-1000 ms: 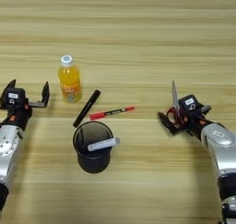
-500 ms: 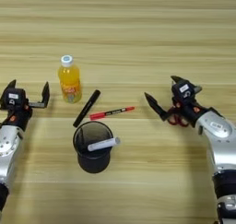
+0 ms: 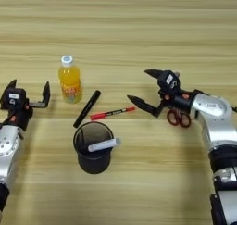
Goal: Move the objects on the table
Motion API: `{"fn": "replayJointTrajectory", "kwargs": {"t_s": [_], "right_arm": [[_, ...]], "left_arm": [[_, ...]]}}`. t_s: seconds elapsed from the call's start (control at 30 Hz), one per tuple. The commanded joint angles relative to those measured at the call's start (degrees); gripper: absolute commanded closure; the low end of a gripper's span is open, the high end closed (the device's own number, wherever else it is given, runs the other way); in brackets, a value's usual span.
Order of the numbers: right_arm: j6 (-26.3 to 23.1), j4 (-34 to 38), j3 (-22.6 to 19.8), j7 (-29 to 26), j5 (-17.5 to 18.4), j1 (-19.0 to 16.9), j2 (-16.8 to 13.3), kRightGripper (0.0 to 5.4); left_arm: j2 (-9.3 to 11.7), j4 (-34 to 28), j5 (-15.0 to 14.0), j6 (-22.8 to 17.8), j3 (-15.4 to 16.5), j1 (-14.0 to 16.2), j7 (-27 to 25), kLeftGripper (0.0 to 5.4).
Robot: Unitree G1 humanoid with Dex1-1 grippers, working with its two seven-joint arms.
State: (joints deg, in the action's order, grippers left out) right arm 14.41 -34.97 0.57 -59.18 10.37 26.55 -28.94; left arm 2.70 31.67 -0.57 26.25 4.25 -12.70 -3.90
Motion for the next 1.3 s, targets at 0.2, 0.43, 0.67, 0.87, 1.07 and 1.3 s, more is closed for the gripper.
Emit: {"fn": "replayJointTrajectory", "kwargs": {"t_s": [0.2,0.43,0.67,0.87,1.07,1.3], "right_arm": [[3.66,-11.79,3.39,-7.94,-3.69,8.62,-0.79,0.04],[6.06,-17.76,6.25,-8.48,-7.6,10.7,0.79,0.04],[7.85,-22.43,8.27,-5.99,-11.77,11.52,1.88,0.04],[9.35,-26.82,9.82,-2.65,-15.23,12.92,3.29,0.04],[10.79,-29.31,10.55,-0.04,-17.28,13.44,4.56,0.04],[11.78,-31.85,11.43,2.77,-19.61,13.4,5.46,0.81]], "left_arm": [[-0.4,0.39,-0.4,0.11,0.02,-0.71,0.36,0.0],[-0.46,0.41,-0.4,0.13,0.01,-0.71,0.39,0.0],[-0.65,-0.03,-0.25,0.05,-0.13,-0.41,0.47,0.0],[-0.87,-0.58,-0.04,0.0,-0.23,-0.02,0.58,0.0],[-1.06,-0.84,0.11,-0.04,-0.35,0.15,0.71,0.0],[-1.11,-1.05,0.18,-0.03,-0.46,0.28,0.74,0.0]]}}
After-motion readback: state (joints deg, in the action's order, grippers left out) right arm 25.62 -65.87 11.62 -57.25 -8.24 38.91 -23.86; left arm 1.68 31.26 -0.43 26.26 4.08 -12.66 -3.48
